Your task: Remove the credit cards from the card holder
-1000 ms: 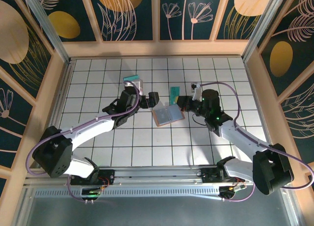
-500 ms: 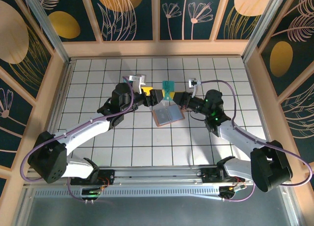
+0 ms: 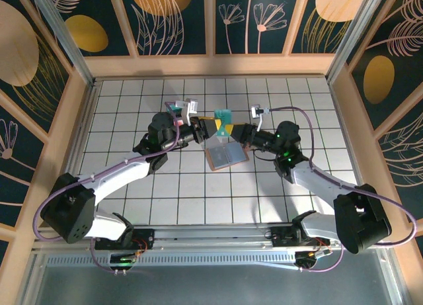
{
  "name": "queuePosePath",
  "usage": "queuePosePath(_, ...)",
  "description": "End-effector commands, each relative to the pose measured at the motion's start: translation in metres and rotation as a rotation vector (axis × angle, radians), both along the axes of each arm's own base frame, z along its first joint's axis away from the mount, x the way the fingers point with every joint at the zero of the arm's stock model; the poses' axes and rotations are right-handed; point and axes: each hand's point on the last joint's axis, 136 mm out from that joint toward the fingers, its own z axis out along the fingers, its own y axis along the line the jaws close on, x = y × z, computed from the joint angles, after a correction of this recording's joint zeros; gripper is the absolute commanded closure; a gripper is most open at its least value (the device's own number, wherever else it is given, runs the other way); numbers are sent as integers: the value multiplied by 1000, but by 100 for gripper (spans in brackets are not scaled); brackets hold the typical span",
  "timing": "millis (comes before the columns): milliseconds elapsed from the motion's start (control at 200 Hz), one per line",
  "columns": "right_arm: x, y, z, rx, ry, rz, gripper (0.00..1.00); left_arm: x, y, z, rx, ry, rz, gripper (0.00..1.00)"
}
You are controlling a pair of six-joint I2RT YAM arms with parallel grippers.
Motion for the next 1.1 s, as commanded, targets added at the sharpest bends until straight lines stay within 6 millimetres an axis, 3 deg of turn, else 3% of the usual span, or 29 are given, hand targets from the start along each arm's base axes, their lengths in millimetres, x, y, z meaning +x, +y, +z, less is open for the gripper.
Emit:
queuePosePath(0,-6,5,11,27,-44,36,100,-4,-2,11,-47,-32,-40,72)
queuePosePath(290,-5,6,12,28,-40,37,100,-7,-4,11,-40,-50,-57,95)
queuePosePath(390,-5,6,13,31,-43,40,100,-8,-7,11,-35,-54,-80,95)
queuePosePath(485,-6,8,14,38,-45,50,100,-10,-10,9,-35,-47,-108,85)
queuePosePath(566,-6,9,14,38,-40,55,100,-10,-12,8,-36,-43,-113,84)
queuePosePath(796,-5,10,11,31,-29,55,100,-12,-13,10,-41,-48,-129,91)
queuePosePath(866,-4,10,9,27,-25,51,100,-13,-15,11,-41,-52,-145,100)
queuePosePath(951,-2,9,8,21,-20,39,100,-14,-16,11,-27,-61,-155,100)
queuePosePath(1096,4,7,3,-22,-6,-2,80,-12,-14,10,36,-102,-145,100)
